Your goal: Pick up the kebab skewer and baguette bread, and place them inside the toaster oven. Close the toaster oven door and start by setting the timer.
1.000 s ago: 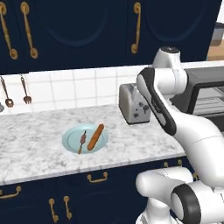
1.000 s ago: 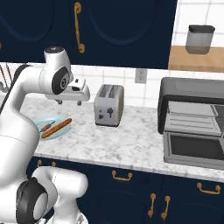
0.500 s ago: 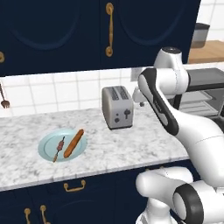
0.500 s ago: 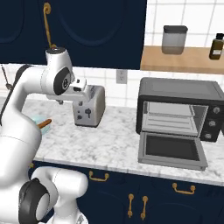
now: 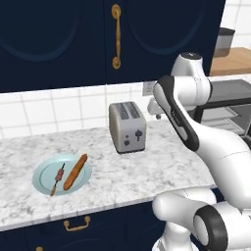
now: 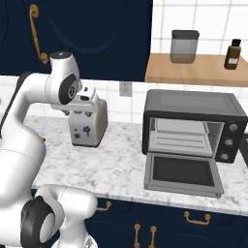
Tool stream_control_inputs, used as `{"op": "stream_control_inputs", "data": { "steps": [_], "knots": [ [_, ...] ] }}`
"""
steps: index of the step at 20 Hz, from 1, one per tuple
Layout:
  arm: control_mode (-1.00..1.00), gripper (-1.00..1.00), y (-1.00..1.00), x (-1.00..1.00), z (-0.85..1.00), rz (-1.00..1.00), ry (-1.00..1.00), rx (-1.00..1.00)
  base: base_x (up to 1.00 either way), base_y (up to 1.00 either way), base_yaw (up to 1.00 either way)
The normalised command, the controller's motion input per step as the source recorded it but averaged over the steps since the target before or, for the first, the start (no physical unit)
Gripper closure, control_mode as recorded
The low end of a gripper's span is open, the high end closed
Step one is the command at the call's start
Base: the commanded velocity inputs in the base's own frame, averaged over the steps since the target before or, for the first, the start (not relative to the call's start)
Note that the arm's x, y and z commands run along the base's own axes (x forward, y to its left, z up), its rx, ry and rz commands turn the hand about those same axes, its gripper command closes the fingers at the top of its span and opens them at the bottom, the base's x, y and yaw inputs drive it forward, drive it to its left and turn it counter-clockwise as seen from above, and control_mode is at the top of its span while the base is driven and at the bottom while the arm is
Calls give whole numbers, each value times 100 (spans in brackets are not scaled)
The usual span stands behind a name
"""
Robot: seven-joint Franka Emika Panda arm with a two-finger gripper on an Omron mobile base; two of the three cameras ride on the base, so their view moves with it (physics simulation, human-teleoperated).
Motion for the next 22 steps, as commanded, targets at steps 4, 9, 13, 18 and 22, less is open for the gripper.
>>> {"op": "stream_control_inputs", "data": {
  "steps": [4, 9, 13, 18, 22],
  "knots": [
    [100, -100, 0, 0, 0, 0, 0, 0, 20, -47, 0],
    [100, -100, 0, 0, 0, 0, 0, 0, 29, -10, 2],
    [100, -100, 0, 0, 0, 0, 0, 0, 36, 2, 10],
    [100, -100, 0, 0, 0, 0, 0, 0, 39, 8, 4],
    [100, -100, 0, 0, 0, 0, 0, 0, 28, 3, 0]
  ]
}}
